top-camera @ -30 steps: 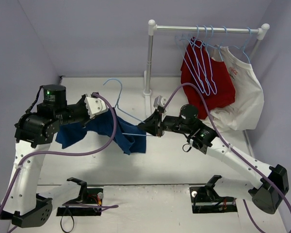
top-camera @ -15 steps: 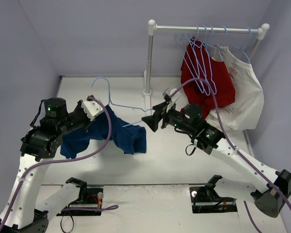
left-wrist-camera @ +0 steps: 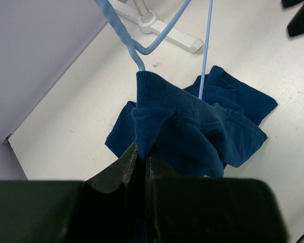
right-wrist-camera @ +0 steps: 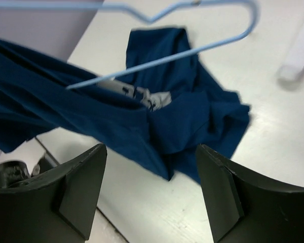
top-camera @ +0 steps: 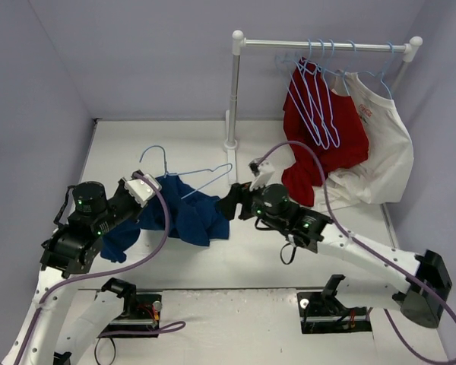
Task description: Place the t-shirt on the hanger
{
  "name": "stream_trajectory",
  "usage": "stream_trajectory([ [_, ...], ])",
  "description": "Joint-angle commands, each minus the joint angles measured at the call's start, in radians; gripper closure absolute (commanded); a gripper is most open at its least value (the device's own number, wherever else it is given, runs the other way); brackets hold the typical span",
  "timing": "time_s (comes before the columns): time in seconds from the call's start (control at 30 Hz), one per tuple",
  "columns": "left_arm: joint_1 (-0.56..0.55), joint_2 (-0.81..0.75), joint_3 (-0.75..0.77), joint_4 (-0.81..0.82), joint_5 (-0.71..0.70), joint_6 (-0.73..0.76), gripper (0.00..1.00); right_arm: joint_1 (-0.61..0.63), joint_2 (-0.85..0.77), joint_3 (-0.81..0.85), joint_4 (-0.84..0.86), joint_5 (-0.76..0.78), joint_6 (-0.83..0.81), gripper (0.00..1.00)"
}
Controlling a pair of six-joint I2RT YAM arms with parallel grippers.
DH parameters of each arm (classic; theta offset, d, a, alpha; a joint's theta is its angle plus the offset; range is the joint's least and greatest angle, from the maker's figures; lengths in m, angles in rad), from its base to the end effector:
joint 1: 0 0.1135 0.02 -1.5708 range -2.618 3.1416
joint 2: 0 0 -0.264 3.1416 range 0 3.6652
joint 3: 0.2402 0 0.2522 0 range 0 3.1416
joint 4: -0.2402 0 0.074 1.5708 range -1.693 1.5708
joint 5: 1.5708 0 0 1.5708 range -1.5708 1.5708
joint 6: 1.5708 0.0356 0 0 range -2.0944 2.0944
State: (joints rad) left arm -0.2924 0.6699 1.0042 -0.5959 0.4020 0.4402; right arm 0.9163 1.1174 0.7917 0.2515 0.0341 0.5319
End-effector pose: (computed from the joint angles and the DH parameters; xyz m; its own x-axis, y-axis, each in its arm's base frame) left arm 0.1185 -0.0502 0.3869 0.0432 0.3965 -0.9170 0.6729 0.6669 0.3201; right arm 0.1622 0.2094 0.3212 -0.4305 0.2716 -0.8608 -0.6426 0.5774 0.5036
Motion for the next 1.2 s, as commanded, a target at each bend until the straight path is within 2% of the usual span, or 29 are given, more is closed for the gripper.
stream_trajectory([
  [0.0,0.001,-0.044,0.004,0.124,0.004,-0.048,1.00,0.047,0.097,-0.007,0.152,0.036,0.088,0.38],
  [0.1,0.001,-0.071,0.001,0.115,0.017,-0.056,1.00,0.051,0.134,-0.022,0.190,0.080,0.192,0.42],
  [0.3,0.000,-0.107,0.033,0.022,0.083,-0.029,1.00,0.088,0.201,-0.002,0.245,0.167,0.303,0.40],
  [0.47,-0.004,-0.096,0.052,-0.013,0.121,-0.034,1.00,0.117,0.196,-0.054,0.363,0.205,0.370,0.40],
  [0.87,-0.005,-0.040,0.125,-0.045,0.190,-0.032,1.00,0.134,0.261,-0.045,0.407,0.182,0.459,0.39],
  [1.17,-0.005,-0.026,0.139,-0.049,0.208,-0.030,1.00,0.134,0.328,-0.036,0.430,0.095,0.488,0.40],
])
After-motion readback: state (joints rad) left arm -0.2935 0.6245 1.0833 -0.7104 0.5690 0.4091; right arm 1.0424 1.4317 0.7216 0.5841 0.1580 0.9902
